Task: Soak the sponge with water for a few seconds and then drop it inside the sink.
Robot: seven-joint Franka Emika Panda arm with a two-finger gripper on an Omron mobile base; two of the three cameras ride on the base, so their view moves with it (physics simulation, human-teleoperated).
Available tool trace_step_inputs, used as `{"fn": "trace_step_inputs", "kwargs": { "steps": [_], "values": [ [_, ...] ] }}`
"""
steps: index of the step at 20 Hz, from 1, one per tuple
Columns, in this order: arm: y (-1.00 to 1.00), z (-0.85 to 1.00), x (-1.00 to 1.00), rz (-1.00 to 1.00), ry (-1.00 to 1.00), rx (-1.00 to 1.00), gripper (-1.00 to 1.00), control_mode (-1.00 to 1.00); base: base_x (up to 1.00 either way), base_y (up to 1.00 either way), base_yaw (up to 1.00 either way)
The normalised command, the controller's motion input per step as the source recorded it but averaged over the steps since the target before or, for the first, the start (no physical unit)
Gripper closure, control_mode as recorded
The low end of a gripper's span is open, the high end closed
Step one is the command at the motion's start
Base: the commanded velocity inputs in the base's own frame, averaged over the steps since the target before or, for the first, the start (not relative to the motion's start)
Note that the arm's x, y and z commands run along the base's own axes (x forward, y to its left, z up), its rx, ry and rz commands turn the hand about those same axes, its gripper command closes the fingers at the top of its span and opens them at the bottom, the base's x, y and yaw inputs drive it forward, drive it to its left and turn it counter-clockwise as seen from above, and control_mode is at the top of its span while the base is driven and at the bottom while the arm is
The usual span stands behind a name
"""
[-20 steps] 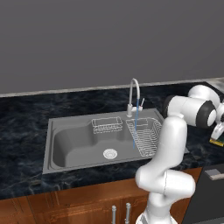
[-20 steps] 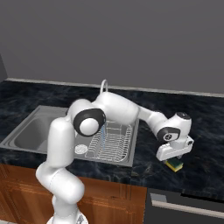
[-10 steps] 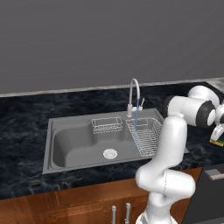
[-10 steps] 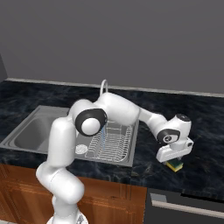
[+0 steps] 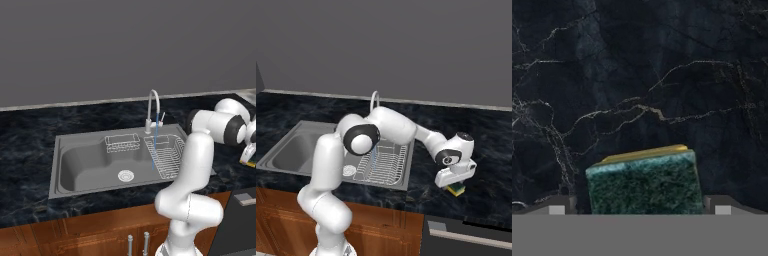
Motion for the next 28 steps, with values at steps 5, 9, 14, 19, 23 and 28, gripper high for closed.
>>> {"fn": "trace_step_inputs", "kwargs": {
  "steps": [5, 9, 14, 19, 23, 28],
  "values": [
    [-0.06, -0.23, 0.00, 0.02, 0.00, 0.00, -1.00, -1.00, 0.00, 0.00, 0.00],
    [-0.04, -0.12, 0.00, 0.03, 0.00, 0.00, -1.00, -1.00, 0.00, 0.00, 0.00],
    [0.00, 0.00, 0.00, 0.00, 0.00, 0.00, -1.00, -1.00, 0.00, 0.00, 0.00],
    [0.00, 0.00, 0.00, 0.00, 0.00, 0.00, -1.00, -1.00, 0.00, 0.00, 0.00],
    [0.00, 0.00, 0.00, 0.00, 0.00, 0.00, 1.00, -1.00, 0.00, 0.00, 0.00],
    [0.00, 0.00, 0.00, 0.00, 0.00, 0.00, 1.00, -1.00, 0.00, 0.00, 0.00]
  ]
}}
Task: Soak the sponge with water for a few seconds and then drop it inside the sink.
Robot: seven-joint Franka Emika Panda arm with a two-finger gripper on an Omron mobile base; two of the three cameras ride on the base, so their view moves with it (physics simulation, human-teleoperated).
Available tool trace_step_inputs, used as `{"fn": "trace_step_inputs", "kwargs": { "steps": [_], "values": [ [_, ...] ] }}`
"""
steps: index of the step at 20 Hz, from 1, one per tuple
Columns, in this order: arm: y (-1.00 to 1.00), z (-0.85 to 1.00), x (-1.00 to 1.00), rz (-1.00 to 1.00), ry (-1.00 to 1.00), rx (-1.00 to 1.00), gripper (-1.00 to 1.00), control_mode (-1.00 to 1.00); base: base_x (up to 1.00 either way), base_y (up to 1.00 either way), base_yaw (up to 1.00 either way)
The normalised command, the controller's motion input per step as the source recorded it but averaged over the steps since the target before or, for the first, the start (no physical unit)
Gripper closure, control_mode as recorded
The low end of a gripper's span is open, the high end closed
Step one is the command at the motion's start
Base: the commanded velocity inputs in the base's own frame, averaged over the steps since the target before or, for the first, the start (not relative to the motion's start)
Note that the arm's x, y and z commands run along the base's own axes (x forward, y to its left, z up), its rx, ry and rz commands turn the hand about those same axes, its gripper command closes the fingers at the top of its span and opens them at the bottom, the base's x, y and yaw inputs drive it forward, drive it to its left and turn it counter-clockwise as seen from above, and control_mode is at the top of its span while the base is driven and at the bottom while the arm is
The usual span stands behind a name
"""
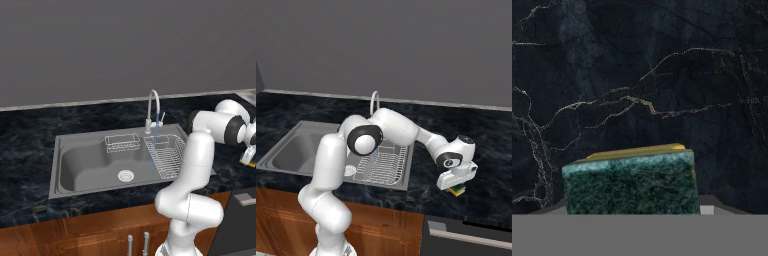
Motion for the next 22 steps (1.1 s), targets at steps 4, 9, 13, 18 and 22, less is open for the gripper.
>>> {"fn": "trace_step_inputs", "kwargs": {
  "steps": [4, 9, 13, 18, 22],
  "values": [
    [0.00, 0.00, 0.00, 0.00, 0.00, 0.00, 1.00, -1.00, 0.00, 0.00, 0.00],
    [0.00, 0.00, 0.00, 0.00, 0.00, 0.00, 1.00, -1.00, 0.00, 0.00, 0.00],
    [0.00, 0.01, 0.01, 0.00, 0.00, 0.00, 1.00, -1.00, 0.00, 0.00, 0.00],
    [0.22, 0.20, 0.25, -0.05, -0.01, 0.00, 1.00, -1.00, 0.00, 0.00, 0.00],
    [0.16, 0.40, 0.29, -0.13, -0.02, 0.00, 1.00, -1.00, 0.00, 0.00, 0.00]
  ]
}}
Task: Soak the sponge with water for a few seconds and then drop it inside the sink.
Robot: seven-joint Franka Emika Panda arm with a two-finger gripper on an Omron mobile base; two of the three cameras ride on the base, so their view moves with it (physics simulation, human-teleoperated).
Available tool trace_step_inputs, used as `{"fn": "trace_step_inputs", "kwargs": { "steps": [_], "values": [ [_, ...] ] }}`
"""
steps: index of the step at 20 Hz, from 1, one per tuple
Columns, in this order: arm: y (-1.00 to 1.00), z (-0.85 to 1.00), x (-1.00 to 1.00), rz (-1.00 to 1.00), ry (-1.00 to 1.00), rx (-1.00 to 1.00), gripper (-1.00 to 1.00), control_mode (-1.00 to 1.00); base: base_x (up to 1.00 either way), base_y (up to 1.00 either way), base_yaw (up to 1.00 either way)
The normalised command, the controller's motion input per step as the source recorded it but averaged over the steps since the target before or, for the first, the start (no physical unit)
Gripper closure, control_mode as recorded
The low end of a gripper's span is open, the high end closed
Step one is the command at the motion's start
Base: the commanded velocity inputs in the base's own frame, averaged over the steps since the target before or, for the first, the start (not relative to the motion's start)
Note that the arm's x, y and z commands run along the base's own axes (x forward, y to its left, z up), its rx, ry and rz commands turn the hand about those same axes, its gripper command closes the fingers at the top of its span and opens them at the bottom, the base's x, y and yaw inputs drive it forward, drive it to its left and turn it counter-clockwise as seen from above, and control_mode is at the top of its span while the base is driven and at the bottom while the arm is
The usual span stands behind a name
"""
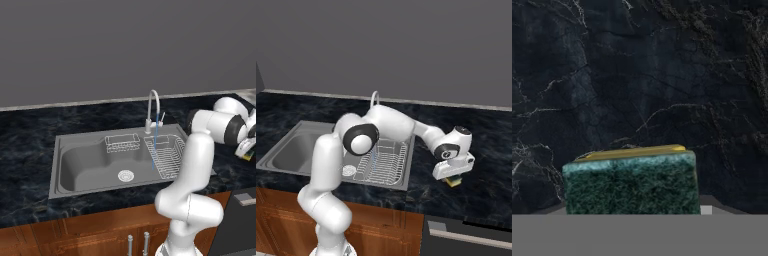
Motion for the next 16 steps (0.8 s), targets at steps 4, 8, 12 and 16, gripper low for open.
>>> {"fn": "trace_step_inputs", "kwargs": {
  "steps": [4, 8, 12, 16],
  "values": [
    [0.11, 0.47, 0.14, -0.15, 0.00, 0.00, 1.00, -1.00, 0.00, 0.00, 0.00],
    [0.05, 0.38, 0.03, -0.16, 0.00, 0.00, 1.00, -1.00, 0.00, 0.00, 0.00],
    [0.10, 0.44, 0.00, -0.15, 0.00, 0.00, 1.00, -1.00, 0.00, 0.00, 0.00],
    [0.14, 0.46, 0.00, -0.11, 0.00, 0.00, 1.00, -1.00, 0.00, 0.00, 0.00]
  ]
}}
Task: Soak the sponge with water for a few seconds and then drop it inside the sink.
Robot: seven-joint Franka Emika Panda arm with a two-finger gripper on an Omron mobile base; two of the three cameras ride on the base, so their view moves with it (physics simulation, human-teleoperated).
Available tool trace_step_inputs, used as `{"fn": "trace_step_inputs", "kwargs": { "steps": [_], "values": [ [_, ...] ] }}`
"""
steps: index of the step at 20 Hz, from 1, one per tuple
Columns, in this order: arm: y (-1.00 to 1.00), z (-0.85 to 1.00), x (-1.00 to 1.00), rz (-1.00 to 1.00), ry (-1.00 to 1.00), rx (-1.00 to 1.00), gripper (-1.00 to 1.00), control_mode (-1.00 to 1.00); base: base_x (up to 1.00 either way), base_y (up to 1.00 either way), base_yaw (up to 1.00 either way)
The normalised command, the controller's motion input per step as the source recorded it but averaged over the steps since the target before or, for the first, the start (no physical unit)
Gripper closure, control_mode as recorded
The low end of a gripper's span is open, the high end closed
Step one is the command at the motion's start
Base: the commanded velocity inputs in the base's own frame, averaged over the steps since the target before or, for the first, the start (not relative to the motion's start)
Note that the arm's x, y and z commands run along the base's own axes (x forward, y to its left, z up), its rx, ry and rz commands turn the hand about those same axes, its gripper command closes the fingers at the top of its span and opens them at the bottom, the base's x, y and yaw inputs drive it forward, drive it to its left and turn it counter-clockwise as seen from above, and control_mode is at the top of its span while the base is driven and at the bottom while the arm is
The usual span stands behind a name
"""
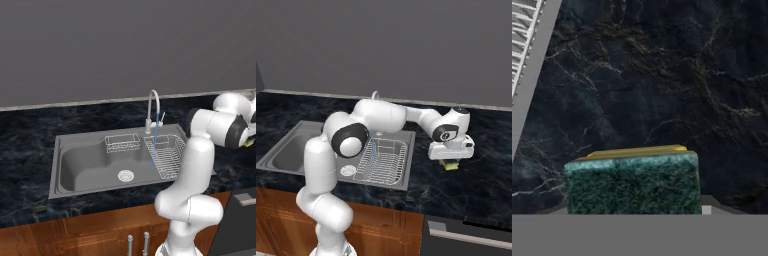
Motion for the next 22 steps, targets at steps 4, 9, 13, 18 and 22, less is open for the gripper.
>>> {"fn": "trace_step_inputs", "kwargs": {
  "steps": [4, 9, 13, 18, 22],
  "values": [
    [0.27, 0.34, 0.00, -0.08, 0.00, 0.00, 1.00, -1.00, 0.00, 0.00, 0.00],
    [0.34, 0.28, -0.01, -0.08, -0.02, 0.00, 1.00, -1.00, 0.00, 0.00, 0.00],
    [0.35, 0.28, -0.09, -0.08, -0.10, 0.00, 1.00, -1.00, 0.00, 0.00, 0.00],
    [0.37, 0.36, -0.13, -0.06, -0.17, 0.00, 1.00, -1.00, 0.00, 0.00, 0.00],
    [0.44, 0.40, -0.13, -0.04, -0.20, 0.00, 1.00, -1.00, 0.00, 0.00, 0.00]
  ]
}}
